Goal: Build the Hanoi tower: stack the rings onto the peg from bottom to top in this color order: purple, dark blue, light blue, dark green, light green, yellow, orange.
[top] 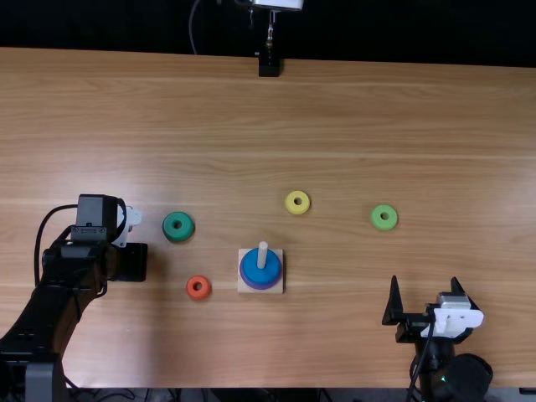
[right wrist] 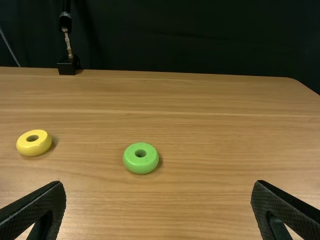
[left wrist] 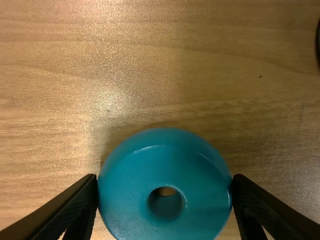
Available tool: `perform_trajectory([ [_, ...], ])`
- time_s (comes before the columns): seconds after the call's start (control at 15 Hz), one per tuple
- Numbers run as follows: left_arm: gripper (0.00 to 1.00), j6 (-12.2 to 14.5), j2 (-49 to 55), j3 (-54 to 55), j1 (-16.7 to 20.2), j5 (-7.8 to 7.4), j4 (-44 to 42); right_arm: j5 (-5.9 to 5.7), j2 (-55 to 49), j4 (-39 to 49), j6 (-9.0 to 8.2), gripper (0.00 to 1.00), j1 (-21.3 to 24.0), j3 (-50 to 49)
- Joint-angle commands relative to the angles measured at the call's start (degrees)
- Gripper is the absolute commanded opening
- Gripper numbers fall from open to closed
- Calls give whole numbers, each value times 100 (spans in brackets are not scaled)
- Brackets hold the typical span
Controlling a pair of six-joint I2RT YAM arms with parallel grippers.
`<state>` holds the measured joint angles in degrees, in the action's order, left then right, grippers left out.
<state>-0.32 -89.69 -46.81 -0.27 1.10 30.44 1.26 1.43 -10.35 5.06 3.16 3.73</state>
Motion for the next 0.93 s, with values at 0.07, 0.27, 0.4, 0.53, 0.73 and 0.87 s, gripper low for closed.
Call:
perform_trajectory([
  [0.07, 15, -42, -145, -21, 80, 27, -17, -52, -73, -15, 11, 100, 36, -171],
  [0.27, 1, -63, -93, -268, 19, 37, -38, -52, -64, -26, 11, 100, 36, -162],
  [0.4, 0, -253, -93, -566, -87, 48, 15, -52, -64, -15, 11, 100, 36, -171],
  [0.53, 0, -274, -66, -821, -298, 58, 142, -52, -73, -26, 11, 100, 36, -171],
  [0.73, 0, -295, 101, -1331, -553, 48, 933, -52, -64, -26, 11, 100, 36, -171],
  [0.87, 0, -295, 110, -1894, -764, 37, 1903, -52, -73, -26, 11, 100, 36, -171],
])
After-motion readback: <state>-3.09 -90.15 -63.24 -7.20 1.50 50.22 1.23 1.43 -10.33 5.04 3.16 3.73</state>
